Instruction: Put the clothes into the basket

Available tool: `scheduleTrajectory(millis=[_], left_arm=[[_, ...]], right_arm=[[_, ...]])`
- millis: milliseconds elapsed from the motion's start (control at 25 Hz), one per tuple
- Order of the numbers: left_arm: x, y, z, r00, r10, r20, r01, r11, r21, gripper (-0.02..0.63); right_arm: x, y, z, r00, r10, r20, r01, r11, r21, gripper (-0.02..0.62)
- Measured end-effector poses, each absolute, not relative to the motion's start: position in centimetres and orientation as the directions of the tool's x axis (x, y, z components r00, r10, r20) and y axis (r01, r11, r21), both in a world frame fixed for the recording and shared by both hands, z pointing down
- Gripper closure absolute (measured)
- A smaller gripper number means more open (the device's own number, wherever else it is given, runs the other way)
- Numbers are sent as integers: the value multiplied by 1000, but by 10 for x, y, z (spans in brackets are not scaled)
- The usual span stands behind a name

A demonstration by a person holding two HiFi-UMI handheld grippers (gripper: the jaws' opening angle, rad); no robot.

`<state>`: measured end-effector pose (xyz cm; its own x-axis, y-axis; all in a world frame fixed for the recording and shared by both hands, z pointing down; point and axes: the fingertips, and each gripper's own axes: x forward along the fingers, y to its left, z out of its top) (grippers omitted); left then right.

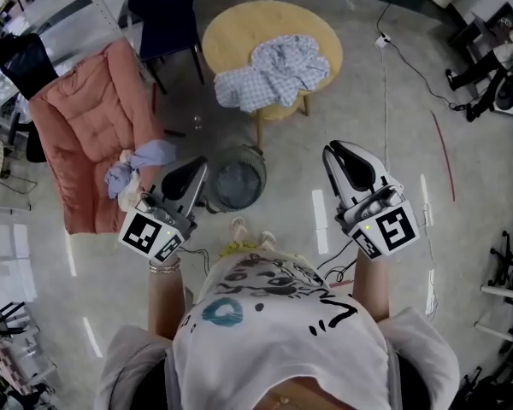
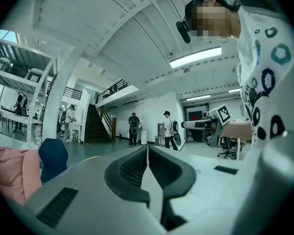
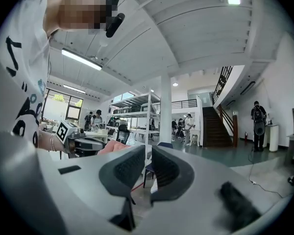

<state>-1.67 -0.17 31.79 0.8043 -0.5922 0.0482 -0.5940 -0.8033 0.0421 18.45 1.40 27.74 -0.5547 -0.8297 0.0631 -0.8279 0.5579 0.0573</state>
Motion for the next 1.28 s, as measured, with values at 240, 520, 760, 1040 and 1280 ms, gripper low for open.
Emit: scheduleTrajectory(millis=[240, 520, 760, 1040, 1280], left_arm=[[-12, -41, 311, 845, -532, 44, -534, -845, 23, 583], [-15, -71, 313, 869, -493, 35, -494, -869, 32, 583], [-17, -90, 323, 886, -462, 35, -463, -885, 38, 583], [-11, -108, 335, 898, -436, 54, -438, -898, 47, 583], [3, -134, 343, 895, -445, 40, -446, -894, 36, 583]], right_arm=[[184, -15, 271, -505, -862, 51, -860, 508, 60, 540], [177, -37, 273, -466, -883, 52, -882, 469, 43, 540], [163, -53, 280, -449, -892, 59, -892, 451, 37, 540], [157, -66, 297, -439, -893, 97, -897, 442, 16, 540], [176, -94, 301, -427, -899, 93, -903, 429, 4, 540]])
